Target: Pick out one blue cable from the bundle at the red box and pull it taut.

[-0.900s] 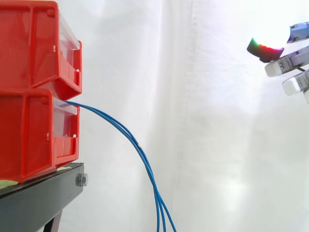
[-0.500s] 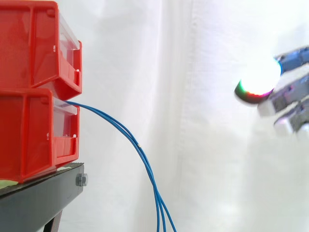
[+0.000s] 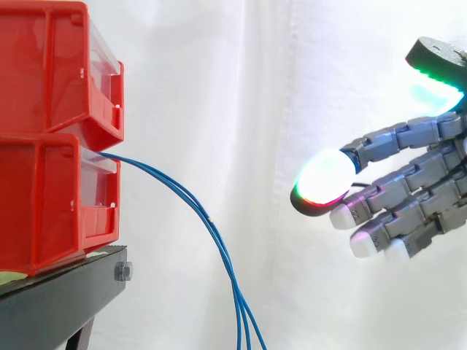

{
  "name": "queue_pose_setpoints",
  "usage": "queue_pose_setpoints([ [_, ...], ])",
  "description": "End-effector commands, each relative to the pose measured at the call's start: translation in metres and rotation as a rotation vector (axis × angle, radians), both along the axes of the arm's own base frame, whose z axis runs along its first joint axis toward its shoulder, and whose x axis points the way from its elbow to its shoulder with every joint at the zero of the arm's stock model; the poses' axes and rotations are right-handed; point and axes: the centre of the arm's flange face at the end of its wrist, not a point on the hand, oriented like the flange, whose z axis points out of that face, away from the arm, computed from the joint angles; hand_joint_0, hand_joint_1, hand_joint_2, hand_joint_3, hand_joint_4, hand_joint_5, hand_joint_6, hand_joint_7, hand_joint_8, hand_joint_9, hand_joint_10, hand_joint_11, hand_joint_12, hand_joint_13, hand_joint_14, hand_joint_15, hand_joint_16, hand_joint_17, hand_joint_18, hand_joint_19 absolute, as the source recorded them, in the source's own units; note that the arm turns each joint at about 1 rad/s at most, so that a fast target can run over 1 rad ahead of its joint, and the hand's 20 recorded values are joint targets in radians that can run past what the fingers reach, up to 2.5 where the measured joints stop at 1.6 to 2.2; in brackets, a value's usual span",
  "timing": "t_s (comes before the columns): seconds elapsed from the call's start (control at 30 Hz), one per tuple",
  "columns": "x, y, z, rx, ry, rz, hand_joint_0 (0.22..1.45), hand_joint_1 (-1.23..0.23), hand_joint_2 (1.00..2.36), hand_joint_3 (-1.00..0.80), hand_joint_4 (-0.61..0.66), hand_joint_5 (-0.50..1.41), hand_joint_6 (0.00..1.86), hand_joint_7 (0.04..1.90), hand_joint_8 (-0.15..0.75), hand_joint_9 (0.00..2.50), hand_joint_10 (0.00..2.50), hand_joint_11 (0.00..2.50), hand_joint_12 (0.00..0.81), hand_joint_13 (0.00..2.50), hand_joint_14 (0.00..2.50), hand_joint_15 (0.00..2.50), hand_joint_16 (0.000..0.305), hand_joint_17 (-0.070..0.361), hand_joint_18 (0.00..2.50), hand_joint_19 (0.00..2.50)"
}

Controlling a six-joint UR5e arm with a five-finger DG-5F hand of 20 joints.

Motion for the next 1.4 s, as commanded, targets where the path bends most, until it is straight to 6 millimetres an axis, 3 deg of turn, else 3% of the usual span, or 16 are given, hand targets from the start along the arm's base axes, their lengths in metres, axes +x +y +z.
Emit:
queue_pose_setpoints([
  [0.0, 0.003, 0.0, 0.002, -0.057, -0.011, -0.029, 0.49, -0.52, 1.0, -0.5, 0.12, -0.22, 0.5, 0.63, 0.217, 0.54, 0.0, 0.05, 0.339, 0.58, 0.01, 0.19, 0.052, 0.116, 0.46, 0.42],
  [0.23, 0.005, 0.004, 0.004, -0.159, -0.002, -0.048, 0.5, -0.54, 1.0, -0.5, 0.13, -0.21, 0.5, 0.64, 0.216, 0.55, 0.0, 0.08, 0.341, 0.59, 0.01, 0.21, 0.051, 0.115, 0.47, 0.42],
  [0.27, 0.008, 0.004, -0.008, -0.177, 0.017, -0.056, 0.5, -0.54, 1.0, -0.5, 0.13, -0.21, 0.5, 0.64, 0.214, 0.56, 0.0, 0.09, 0.34, 0.6, 0.01, 0.21, 0.051, 0.115, 0.47, 0.42],
  [0.47, 0.022, 0.008, -0.026, -0.174, 0.018, -0.059, 0.5, -0.54, 1.0, -0.5, 0.13, -0.21, 0.5, 0.65, 0.216, 0.56, 0.0, 0.09, 0.342, 0.6, 0.01, 0.21, 0.051, 0.114, 0.48, 0.43],
  [0.5, 0.03, 0.01, -0.038, -0.176, 0.027, -0.055, 0.5, -0.54, 1.0, -0.5, 0.13, -0.21, 0.5, 0.65, 0.215, 0.56, 0.0, 0.09, 0.341, 0.6, 0.01, 0.21, 0.051, 0.114, 0.48, 0.43],
  [0.9, 0.071, 0.017, -0.079, -0.143, -0.002, -0.042, 0.5, -0.54, 1.0, -0.5, 0.14, -0.21, 0.5, 0.66, 0.219, 0.57, 0.0, 0.1, 0.342, 0.62, 0.01, 0.24, 0.051, 0.114, 0.48, 0.45],
  [1.07, 0.087, 0.019, -0.088, -0.097, -0.035, -0.007, 0.5, -0.53, 1.0, -0.5, 0.14, -0.2, 0.5, 0.68, 0.221, 0.58, 0.0, 0.11, 0.342, 0.62, 0.01, 0.24, 0.051, 0.114, 0.48, 0.45],
  [1.37, 0.091, 0.02, -0.089, -0.044, -0.07, -0.001, 0.5, -0.48, 1.0, -0.5, 0.16, -0.18, 0.5, 0.78, 0.228, 0.59, 0.0, 0.13, 0.347, 0.64, 0.01, 0.27, 0.051, 0.115, 0.49, 0.47],
])
